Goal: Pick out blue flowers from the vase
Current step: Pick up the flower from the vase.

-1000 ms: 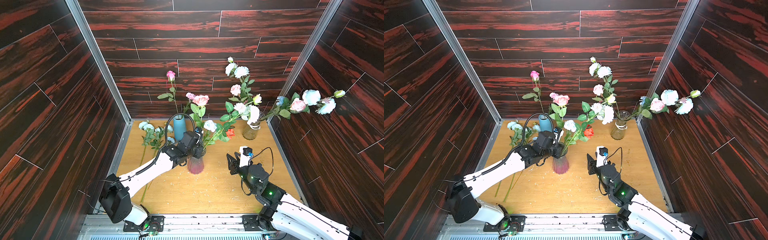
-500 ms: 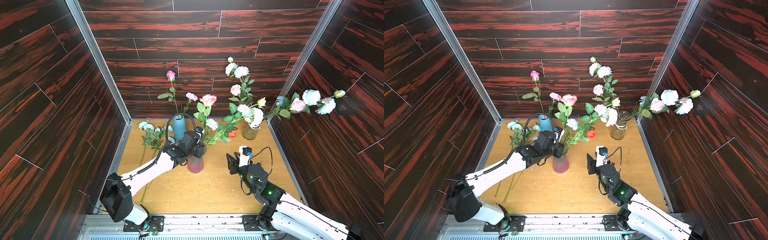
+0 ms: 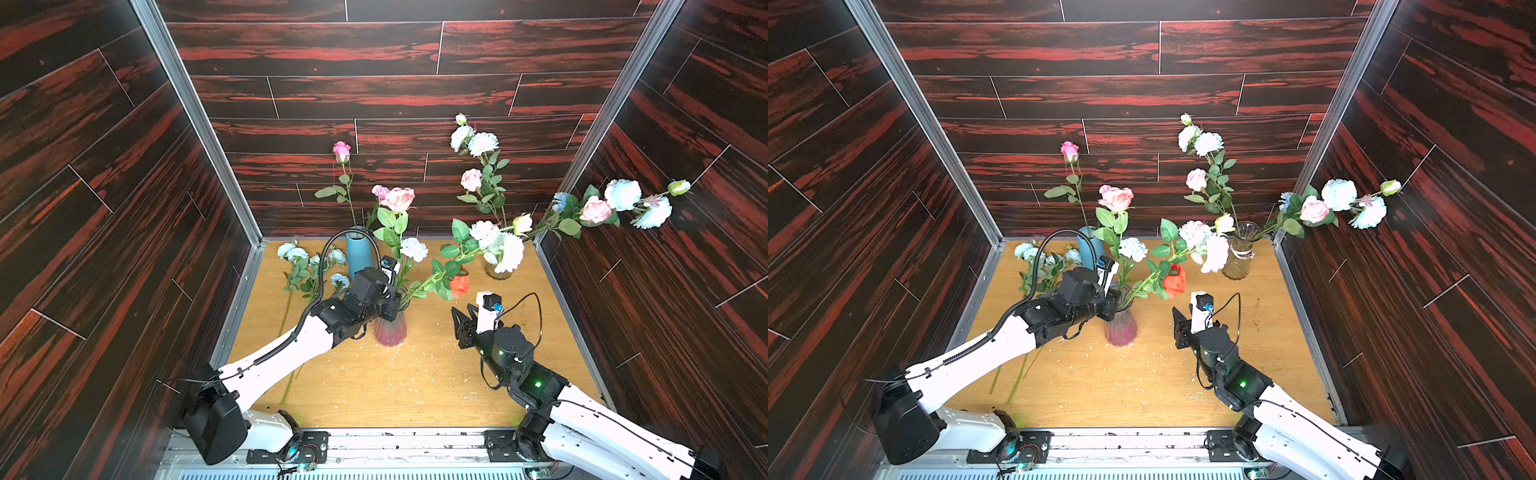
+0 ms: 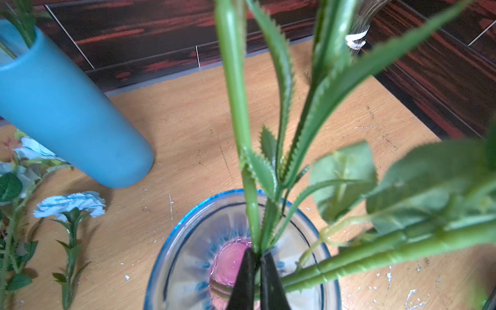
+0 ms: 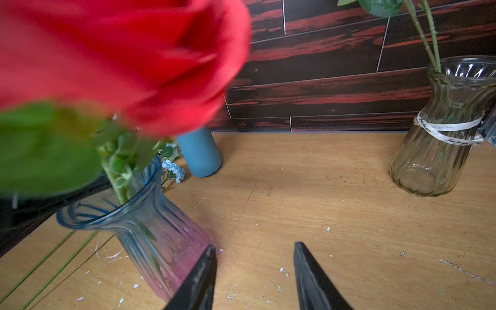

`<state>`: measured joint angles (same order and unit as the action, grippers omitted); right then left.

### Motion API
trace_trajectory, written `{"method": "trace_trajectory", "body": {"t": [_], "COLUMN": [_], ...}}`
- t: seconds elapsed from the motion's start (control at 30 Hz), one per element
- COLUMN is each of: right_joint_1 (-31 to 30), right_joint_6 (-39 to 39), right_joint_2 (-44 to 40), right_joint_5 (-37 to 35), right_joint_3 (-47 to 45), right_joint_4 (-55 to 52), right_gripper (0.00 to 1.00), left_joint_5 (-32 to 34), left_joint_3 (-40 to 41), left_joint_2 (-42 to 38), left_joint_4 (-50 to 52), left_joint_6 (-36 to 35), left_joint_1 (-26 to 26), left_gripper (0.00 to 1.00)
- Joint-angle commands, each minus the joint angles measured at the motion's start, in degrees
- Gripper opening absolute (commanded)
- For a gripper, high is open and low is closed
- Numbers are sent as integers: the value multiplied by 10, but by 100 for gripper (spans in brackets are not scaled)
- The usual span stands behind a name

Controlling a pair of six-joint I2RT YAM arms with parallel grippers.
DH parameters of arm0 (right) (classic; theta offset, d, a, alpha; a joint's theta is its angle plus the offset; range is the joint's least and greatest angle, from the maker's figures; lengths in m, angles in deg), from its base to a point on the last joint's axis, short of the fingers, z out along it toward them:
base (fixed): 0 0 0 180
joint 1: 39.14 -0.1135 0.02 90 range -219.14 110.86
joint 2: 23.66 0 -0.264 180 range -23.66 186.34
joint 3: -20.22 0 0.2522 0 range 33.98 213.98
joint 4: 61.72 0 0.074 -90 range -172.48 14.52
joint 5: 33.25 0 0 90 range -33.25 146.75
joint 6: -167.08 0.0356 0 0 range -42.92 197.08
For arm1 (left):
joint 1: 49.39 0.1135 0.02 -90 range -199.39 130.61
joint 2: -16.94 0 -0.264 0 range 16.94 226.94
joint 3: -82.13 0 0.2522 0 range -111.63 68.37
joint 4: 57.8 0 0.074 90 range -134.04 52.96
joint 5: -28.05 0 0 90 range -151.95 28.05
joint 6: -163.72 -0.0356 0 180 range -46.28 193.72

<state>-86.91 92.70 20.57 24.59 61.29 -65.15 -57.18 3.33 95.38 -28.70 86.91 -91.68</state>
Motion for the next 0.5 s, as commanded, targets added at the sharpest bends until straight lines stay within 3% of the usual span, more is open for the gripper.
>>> {"method": "trace_trajectory", "body": {"t": [0.0,0.2,0.47], "right_joint_1": [2,3,3], "right_joint_6": [3,3,4], "right_joint_2": [3,4,4], "right_joint_5": [1,2,3], "right_joint_3": [5,5,6], "right_joint_4": [3,2,2], "right_gripper": [49,49,49], "left_joint_5": [9,17,-23], "left_joint_3": [10,11,11], "left_joint_2": [-17,-21,-20], "left_joint_4": [-11,-8,-9], "left_joint_6": [0,-1,-12], "left_joint_1": [1,1,1], "left_gripper": [20,29,20]}}
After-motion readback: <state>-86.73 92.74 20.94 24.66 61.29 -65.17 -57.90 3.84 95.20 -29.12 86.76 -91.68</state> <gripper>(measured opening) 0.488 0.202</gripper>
